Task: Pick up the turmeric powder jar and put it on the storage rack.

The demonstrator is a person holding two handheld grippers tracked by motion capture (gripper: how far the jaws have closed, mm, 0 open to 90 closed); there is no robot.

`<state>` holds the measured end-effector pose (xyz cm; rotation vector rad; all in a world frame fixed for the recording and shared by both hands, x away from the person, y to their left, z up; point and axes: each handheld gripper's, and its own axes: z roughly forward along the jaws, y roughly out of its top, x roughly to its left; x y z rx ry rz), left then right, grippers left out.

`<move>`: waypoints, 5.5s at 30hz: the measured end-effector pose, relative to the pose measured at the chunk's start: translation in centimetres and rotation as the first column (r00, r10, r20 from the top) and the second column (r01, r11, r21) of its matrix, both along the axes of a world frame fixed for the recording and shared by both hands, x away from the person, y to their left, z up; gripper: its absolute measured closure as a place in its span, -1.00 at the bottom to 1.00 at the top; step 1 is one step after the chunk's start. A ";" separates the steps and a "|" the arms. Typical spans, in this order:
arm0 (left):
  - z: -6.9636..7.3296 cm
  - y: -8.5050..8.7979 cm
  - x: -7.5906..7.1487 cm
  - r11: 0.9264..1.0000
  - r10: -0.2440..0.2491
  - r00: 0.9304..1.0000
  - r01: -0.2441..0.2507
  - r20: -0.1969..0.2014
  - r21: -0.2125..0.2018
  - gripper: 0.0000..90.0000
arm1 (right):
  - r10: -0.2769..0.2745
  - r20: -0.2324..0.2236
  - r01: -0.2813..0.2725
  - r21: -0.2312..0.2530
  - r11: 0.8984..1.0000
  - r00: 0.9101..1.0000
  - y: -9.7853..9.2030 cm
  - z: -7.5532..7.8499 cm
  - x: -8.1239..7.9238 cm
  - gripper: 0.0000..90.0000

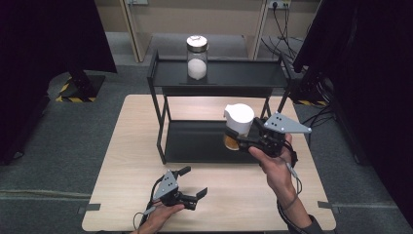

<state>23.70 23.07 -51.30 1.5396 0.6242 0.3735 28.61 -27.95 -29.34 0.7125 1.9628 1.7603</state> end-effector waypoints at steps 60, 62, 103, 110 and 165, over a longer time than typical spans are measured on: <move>0.0 0.0 0.0 1.000 -0.003 1.000 0.003 -0.006 -0.002 -0.97 | -0.218 0.001 0.218 -0.002 0.976 0.976 5.3 11.4 8.4 -0.32; 0.0 0.0 0.0 1.000 -0.004 1.000 0.004 -0.009 -0.005 -0.97 | -0.231 0.007 0.231 -0.003 0.973 0.973 5.5 11.4 8.7 -0.32; -0.1 0.0 -0.1 1.000 -0.011 1.000 0.011 -0.007 -0.005 -0.97 | -0.317 0.016 0.318 -0.024 0.948 0.948 8.6 9.9 11.4 -0.32; 0.0 0.0 -0.1 1.000 -0.012 1.000 0.012 -0.007 -0.003 -0.97 | -0.320 0.026 0.320 -0.026 0.947 0.947 8.7 9.7 11.3 -0.32; -0.2 -0.1 0.0 1.000 -0.003 1.000 0.003 -0.010 0.004 -0.97 | -0.177 0.043 0.177 -0.006 0.984 0.983 3.1 5.3 3.9 -0.98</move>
